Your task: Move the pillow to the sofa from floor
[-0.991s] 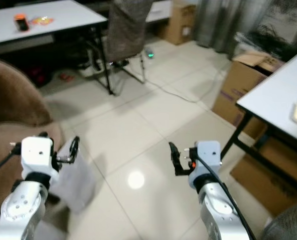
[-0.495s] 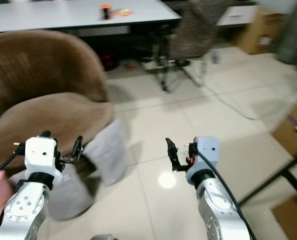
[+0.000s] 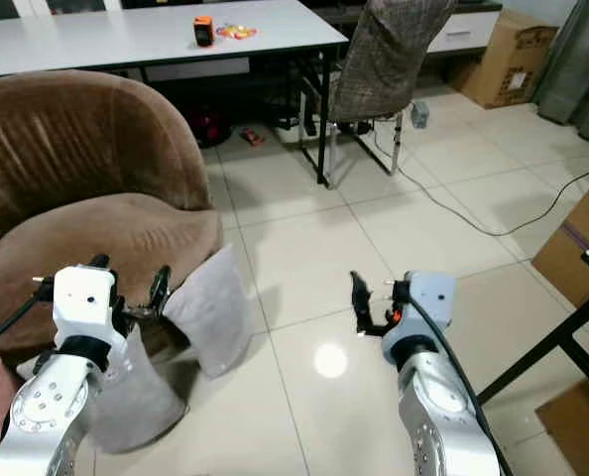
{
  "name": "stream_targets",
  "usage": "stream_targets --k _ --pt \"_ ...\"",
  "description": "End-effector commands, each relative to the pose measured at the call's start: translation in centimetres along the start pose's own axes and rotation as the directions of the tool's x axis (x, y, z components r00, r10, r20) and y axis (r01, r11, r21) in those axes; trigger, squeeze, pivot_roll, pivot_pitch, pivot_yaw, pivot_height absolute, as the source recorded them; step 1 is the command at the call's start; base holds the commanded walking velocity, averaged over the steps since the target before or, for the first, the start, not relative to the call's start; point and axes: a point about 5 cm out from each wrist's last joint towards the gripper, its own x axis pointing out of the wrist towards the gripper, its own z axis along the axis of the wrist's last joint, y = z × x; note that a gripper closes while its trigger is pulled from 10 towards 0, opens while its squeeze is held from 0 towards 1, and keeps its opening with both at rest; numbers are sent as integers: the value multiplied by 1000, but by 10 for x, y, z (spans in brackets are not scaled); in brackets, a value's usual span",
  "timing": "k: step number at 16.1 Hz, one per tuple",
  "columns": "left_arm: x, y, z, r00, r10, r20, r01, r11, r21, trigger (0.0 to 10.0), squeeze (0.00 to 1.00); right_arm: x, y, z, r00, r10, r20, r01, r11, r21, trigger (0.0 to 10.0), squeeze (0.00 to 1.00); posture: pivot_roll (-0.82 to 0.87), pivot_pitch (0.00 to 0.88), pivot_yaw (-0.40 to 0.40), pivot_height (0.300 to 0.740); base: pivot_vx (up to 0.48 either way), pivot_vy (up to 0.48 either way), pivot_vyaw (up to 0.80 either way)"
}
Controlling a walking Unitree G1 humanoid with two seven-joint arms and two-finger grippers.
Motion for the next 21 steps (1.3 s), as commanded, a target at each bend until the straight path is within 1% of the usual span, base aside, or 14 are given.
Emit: stream_targets --k 1,5,7,8,10,13,16,18,21 --pt "2 2 1 1000 -1 5 1 1000 2 10000 961 2 1 3 1000 -3 17 3 1000 -7 10000 0 -53 0 18 740 371 0 0" --pt "4 3 1 1000 8 8 -8 1000 -7 10000 969 5 4 4 1000 14 25 -13 1000 -23 10000 0 -54 0 14 740 458 0 0" --pt "4 2 1 1000 8 9 -8 1000 -9 10000 965 7 5 6 999 31 39 -30 999 -15 10000 0 -54 0 14 740 465 0 700" --pt "5 2 1 1000 8 12 -7 1000 -13 10000 961 8 6 7 999 38 38 -36 998 -47 10000 0 -54 0 11 740 461 0 719" --pt "6 3 1 1000 9 13 -9 1000 -14 10000 961 10 6 6 999 33 36 -31 998 -59 10000 0 -53 0 10 740 461 0 713" --pt "6 4 2 1000 7 16 -7 1000 -13 10000 969 13 7 4 999 41 22 -39 997 -63 10000 0 -49 0 7 740 461 0 0" --pt "6 5 1 1000 7 17 -7 1000 -9 10000 957 13 9 5 998 57 32 -56 997 -56 10000 0 -48 0 6 740 460 0 0" --pt "7 5 0 1000 8 17 -8 1000 -6 10000 953 14 9 6 997 63 36 -59 994 -90 10000 0 -47 0 3 740 452 0 0" --pt "7 5 -1 1000 7 15 -7 1000 -6 10000 957 15 9 5 997 60 38 -57 994 -88 10000 0 -46 0 2 740 446 0 0"
